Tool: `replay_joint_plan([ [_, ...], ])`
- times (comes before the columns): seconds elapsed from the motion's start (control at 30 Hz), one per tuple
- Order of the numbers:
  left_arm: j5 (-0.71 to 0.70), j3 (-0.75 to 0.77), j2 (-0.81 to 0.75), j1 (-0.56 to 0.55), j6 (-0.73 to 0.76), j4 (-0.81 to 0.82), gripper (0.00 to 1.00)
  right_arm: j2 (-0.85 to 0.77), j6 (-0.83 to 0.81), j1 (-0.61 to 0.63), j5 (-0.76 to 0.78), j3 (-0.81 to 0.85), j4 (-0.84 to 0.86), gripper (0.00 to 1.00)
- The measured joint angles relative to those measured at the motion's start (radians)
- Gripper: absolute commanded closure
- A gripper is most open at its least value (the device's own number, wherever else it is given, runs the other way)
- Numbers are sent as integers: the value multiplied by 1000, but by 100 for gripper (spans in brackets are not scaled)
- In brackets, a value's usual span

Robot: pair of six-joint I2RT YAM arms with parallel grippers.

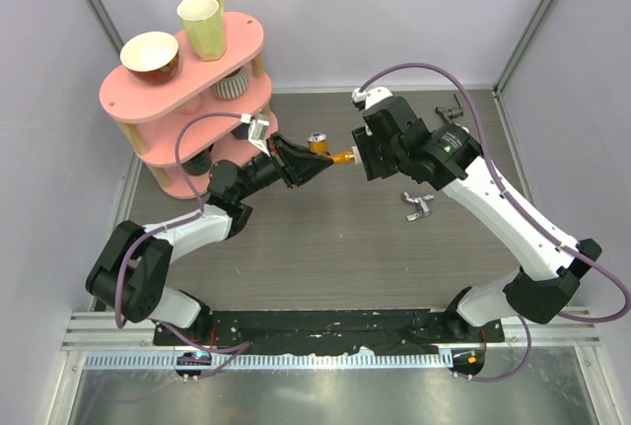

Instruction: Install the water faucets

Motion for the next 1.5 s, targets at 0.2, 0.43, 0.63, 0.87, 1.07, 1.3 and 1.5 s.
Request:
replay_joint_plan([
  [0.2, 52, 0, -49, 1, 174, -99, 100, 13, 0, -21, -54, 17, -27, 99],
  [0.43, 80, 2, -133, 0, 373, -245, 100, 38, 0, -48, -139, 47, -55, 99],
  [0.63, 70, 36, -186, -32, 581, -457, 100, 71, -2, -84, -200, 68, -102, 99],
  [0.87, 34, 71, -246, -79, 815, -683, 100, 96, -16, -103, -248, 90, -155, 99],
  [1.07, -55, 106, -299, -145, 1010, -869, 100, 125, -31, -116, -288, 105, -199, 99],
  [1.3, -190, 108, -342, -227, 1178, -983, 100, 156, -55, -126, -321, 125, -238, 99],
  [1.5, -285, 108, -352, -281, 1281, -1031, 100, 177, -74, -132, -332, 135, -259, 99],
])
